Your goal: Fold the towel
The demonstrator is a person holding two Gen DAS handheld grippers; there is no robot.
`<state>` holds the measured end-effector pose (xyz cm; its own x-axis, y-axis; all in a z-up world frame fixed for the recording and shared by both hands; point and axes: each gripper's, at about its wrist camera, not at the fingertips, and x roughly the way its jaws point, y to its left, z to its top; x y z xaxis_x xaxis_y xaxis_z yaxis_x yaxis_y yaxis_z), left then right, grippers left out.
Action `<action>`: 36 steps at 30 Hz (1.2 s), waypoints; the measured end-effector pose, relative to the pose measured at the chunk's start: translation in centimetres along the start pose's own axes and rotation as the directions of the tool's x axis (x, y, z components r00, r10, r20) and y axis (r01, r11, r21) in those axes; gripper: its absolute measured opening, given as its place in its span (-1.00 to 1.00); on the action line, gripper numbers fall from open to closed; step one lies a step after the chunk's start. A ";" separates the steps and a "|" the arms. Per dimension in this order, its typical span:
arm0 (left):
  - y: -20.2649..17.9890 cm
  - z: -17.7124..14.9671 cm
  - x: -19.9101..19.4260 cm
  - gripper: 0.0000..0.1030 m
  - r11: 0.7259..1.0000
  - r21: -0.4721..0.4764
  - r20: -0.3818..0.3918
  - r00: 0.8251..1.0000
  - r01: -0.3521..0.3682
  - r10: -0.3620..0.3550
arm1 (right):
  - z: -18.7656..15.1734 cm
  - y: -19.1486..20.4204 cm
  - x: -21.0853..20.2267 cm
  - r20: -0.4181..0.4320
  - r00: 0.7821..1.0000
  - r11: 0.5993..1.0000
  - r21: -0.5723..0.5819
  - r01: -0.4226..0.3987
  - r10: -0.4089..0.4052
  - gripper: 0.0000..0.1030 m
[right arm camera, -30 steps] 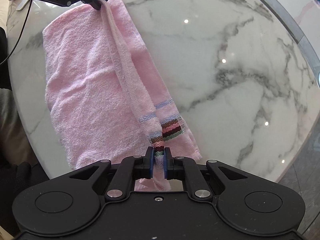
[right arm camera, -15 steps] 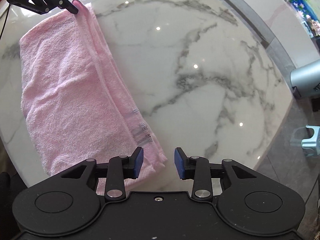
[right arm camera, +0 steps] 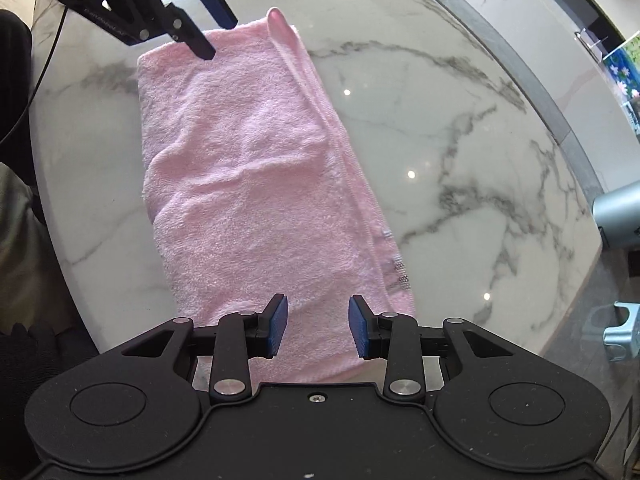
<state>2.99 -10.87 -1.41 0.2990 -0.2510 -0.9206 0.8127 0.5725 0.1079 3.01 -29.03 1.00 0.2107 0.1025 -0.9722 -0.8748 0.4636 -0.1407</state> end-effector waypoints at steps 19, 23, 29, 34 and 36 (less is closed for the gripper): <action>-0.5 -4.1 1.9 -0.24 0.979 -0.203 0.029 0.999 -0.013 0.020 | -2.2 1.5 3.8 0.039 0.999 0.970 0.243 0.003 -0.013 -0.34; 0.4 -5.3 1.5 -0.24 0.967 -0.254 0.031 0.999 -0.028 0.037 | -1.4 1.7 4.0 0.081 0.996 0.963 0.270 0.005 -0.028 -0.34; 2.9 -7.5 0.7 -0.23 0.925 -0.374 0.011 0.997 -0.068 0.078 | 1.8 2.0 4.7 0.138 0.989 0.958 0.288 0.019 -0.061 -0.34; 5.0 -9.7 -0.1 -0.23 0.872 -0.483 0.019 0.994 -0.083 0.105 | 4.6 2.2 5.4 0.175 0.980 0.947 0.320 0.036 -0.097 -0.34; 5.7 -10.4 -0.3 -0.23 0.846 -0.527 0.027 0.992 -0.087 0.119 | 5.3 2.2 5.6 0.184 0.977 0.939 0.343 0.040 -0.109 -0.34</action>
<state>2.29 0.59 -4.44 0.4074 -0.2022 -0.8906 0.3977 0.9171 -0.0263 4.63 -22.77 -3.80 0.3817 0.2117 -0.8997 -0.6632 0.7408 -0.1070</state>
